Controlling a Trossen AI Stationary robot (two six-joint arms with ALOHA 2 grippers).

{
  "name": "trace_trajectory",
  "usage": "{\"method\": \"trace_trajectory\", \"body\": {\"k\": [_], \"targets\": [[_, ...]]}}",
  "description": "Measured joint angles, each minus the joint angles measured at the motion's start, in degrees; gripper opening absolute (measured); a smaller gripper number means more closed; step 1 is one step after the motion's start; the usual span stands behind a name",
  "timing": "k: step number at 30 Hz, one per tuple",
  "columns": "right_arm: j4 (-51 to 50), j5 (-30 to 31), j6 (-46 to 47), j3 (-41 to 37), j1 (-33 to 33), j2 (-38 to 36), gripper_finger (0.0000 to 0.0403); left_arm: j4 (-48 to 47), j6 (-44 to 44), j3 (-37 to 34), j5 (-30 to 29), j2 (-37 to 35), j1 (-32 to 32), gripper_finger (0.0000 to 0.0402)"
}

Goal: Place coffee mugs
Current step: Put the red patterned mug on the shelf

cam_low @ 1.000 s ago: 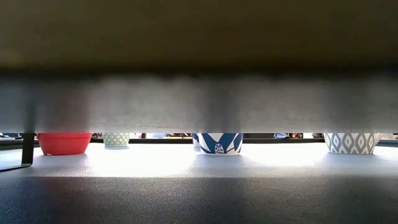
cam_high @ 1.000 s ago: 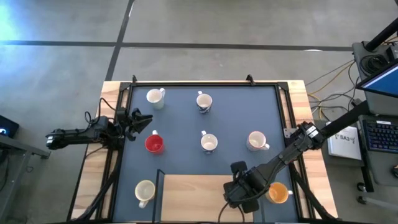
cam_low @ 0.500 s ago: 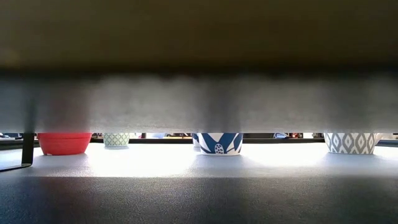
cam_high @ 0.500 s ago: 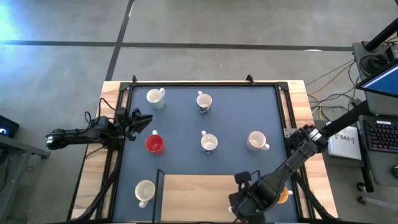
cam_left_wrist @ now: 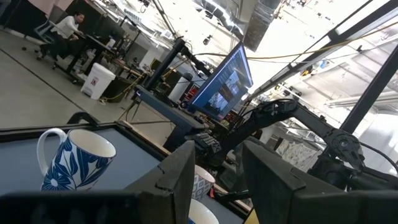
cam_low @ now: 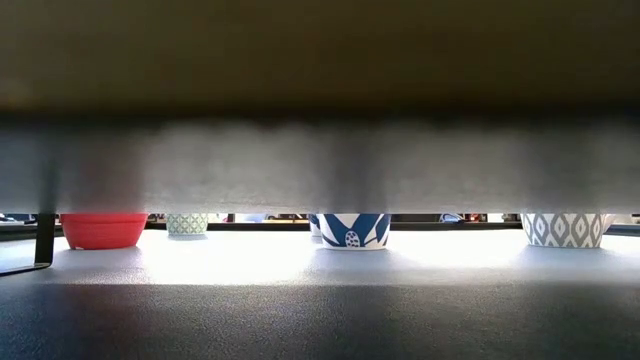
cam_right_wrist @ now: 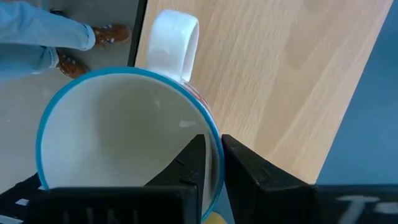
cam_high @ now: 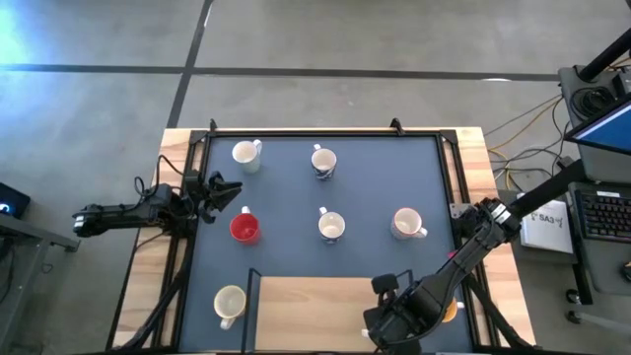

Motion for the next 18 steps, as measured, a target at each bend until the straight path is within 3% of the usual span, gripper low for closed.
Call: {"method": "trace_trajectory", "body": {"k": [18], "targets": [[-0.25,0.38,-2.23,1.63,-0.04,-1.55,0.0045,0.0,-0.02,0.0,0.0,0.0,0.02,0.0116]]}}
